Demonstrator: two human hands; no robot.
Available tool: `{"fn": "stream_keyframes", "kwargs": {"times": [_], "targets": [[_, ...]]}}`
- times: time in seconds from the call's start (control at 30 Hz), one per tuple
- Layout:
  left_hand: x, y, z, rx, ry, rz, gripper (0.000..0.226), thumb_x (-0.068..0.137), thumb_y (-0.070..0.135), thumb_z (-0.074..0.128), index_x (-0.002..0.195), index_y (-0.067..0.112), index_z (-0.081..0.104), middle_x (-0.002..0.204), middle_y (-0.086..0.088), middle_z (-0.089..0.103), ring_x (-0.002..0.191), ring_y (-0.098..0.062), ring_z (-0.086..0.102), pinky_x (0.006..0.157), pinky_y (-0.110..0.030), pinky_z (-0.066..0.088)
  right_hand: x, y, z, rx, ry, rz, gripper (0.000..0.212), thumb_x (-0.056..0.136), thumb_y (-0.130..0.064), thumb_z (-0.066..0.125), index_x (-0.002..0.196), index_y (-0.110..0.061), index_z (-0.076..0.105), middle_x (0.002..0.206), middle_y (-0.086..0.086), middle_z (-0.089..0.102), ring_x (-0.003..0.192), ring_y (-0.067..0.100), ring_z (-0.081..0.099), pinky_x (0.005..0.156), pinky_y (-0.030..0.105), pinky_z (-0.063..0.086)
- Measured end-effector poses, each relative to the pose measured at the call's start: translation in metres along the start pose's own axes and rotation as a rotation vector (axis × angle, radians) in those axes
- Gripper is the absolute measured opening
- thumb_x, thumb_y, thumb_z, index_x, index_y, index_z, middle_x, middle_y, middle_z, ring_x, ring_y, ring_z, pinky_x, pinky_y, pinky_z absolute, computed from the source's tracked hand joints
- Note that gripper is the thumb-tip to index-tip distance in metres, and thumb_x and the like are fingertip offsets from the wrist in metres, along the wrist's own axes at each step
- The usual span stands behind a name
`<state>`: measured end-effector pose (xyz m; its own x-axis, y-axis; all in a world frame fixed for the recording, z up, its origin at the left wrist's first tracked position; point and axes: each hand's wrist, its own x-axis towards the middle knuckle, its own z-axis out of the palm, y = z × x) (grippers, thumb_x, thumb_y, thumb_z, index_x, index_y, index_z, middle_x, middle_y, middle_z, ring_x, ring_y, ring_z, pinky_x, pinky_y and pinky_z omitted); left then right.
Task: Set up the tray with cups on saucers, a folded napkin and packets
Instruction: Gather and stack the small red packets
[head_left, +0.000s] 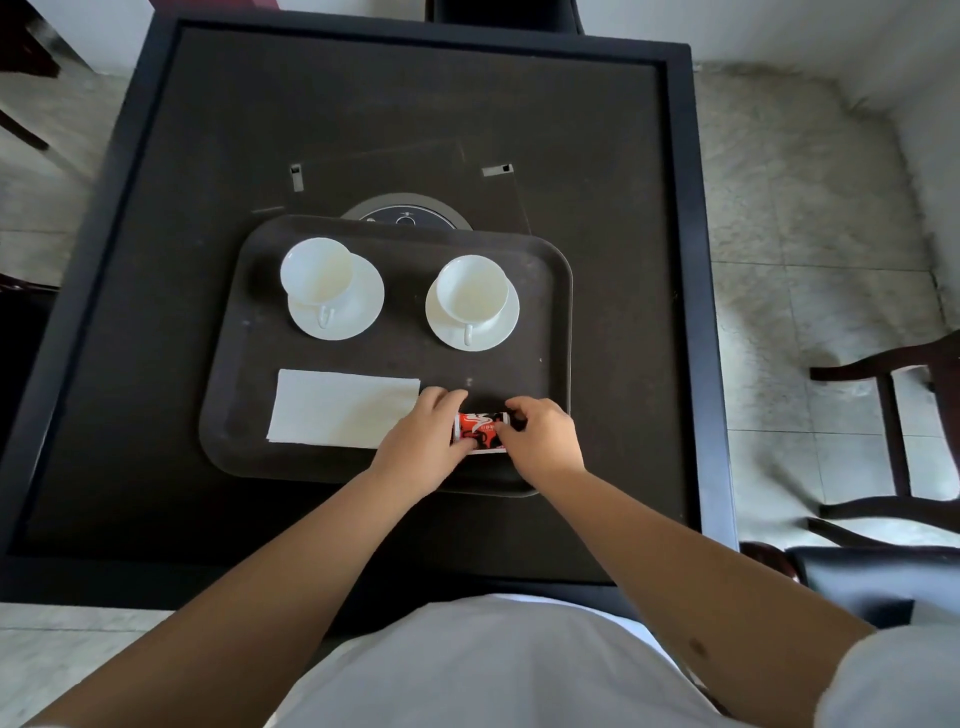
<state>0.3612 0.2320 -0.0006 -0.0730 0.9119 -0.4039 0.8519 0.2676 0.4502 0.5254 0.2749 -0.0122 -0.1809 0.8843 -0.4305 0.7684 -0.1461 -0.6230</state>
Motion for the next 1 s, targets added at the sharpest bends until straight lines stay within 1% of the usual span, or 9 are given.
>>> {"fn": "stream_keyframes", "kwargs": {"times": [0.07,0.13,0.23,0.37,0.5,0.6,0.77,0.9,1.0], "targets": [[-0.002,-0.001,-0.001,0.102,-0.045,0.074,0.078,0.082,0.037,0.074,0.146,0.020,0.032,0.145,-0.003,0.035,0.123,-0.023,0.051,0.093,-0.038,0.050,-0.004,0.000,-0.004,-0.100,-0.056,-0.085,0.059,0.085,-0.034,0.069,0.139,-0.022,0.048,0.132,-0.002,0.049,0.108,0.016,0.056,0.084,0.026,0.046],[-0.001,0.000,-0.001,0.170,-0.081,0.133,0.081,0.081,0.033,0.077,0.146,0.017,0.031,0.145,-0.004,0.032,0.120,-0.024,0.053,0.092,-0.038,0.051,-0.008,0.000,-0.008,-0.307,-0.146,-0.231,0.075,0.081,-0.037,0.072,0.146,-0.024,0.036,0.140,-0.003,0.038,0.114,0.021,0.053,0.085,0.035,0.051],[0.003,0.002,-0.001,0.218,-0.093,0.172,0.078,0.082,0.023,0.075,0.146,0.015,0.030,0.142,-0.007,0.033,0.112,-0.025,0.058,0.090,-0.036,0.051,-0.007,-0.002,-0.009,-0.488,-0.245,-0.350,0.083,0.079,-0.032,0.075,0.148,-0.023,0.029,0.142,0.000,0.032,0.116,0.028,0.051,0.086,0.043,0.053],[0.007,0.004,0.000,0.233,-0.119,0.182,0.069,0.083,0.018,0.073,0.142,0.014,0.037,0.137,-0.007,0.035,0.105,-0.024,0.060,0.087,-0.035,0.051,-0.004,-0.007,-0.006,-0.515,-0.278,-0.330,0.066,0.083,-0.015,0.070,0.141,-0.018,0.038,0.134,0.006,0.039,0.108,0.031,0.054,0.084,0.045,0.054],[0.009,0.004,0.002,0.226,-0.132,0.201,0.055,0.083,0.016,0.072,0.133,0.015,0.047,0.128,-0.005,0.044,0.099,-0.021,0.059,0.081,-0.033,0.049,0.000,-0.009,-0.005,-0.544,-0.289,-0.321,0.046,0.084,-0.011,0.065,0.126,-0.013,0.049,0.124,0.008,0.043,0.097,0.032,0.058,0.078,0.045,0.054],[0.010,0.004,0.005,0.215,-0.110,0.215,0.064,0.084,0.014,0.070,0.141,0.013,0.042,0.127,-0.005,0.047,0.104,-0.022,0.058,0.083,-0.033,0.049,0.002,-0.010,-0.003,-0.546,-0.282,-0.329,0.041,0.083,-0.009,0.062,0.122,-0.012,0.049,0.117,0.009,0.046,0.093,0.033,0.059,0.072,0.042,0.053],[0.009,0.004,0.005,0.238,-0.106,0.246,0.064,0.083,0.012,0.069,0.140,0.012,0.041,0.122,-0.006,0.049,0.102,-0.023,0.057,0.080,-0.035,0.051,0.000,-0.008,0.001,-0.539,-0.259,-0.339,0.037,0.083,-0.006,0.060,0.119,-0.010,0.053,0.115,0.008,0.045,0.087,0.030,0.059,0.067,0.040,0.052],[0.009,0.004,0.003,0.241,-0.113,0.250,0.043,0.083,0.012,0.068,0.123,0.014,0.052,0.115,-0.005,0.049,0.095,-0.021,0.057,0.073,-0.033,0.051,0.001,-0.010,0.000,-0.534,-0.272,-0.346,0.033,0.082,-0.007,0.062,0.113,-0.010,0.054,0.112,0.008,0.047,0.090,0.029,0.058,0.071,0.041,0.054],[0.011,0.004,0.000,0.236,-0.113,0.242,0.036,0.083,0.012,0.067,0.117,0.014,0.053,0.112,-0.004,0.049,0.091,-0.019,0.056,0.070,-0.032,0.051,0.004,-0.013,-0.002,-0.543,-0.278,-0.356,0.031,0.082,-0.007,0.060,0.112,-0.010,0.054,0.112,0.009,0.047,0.094,0.030,0.056,0.074,0.042,0.053]]}}
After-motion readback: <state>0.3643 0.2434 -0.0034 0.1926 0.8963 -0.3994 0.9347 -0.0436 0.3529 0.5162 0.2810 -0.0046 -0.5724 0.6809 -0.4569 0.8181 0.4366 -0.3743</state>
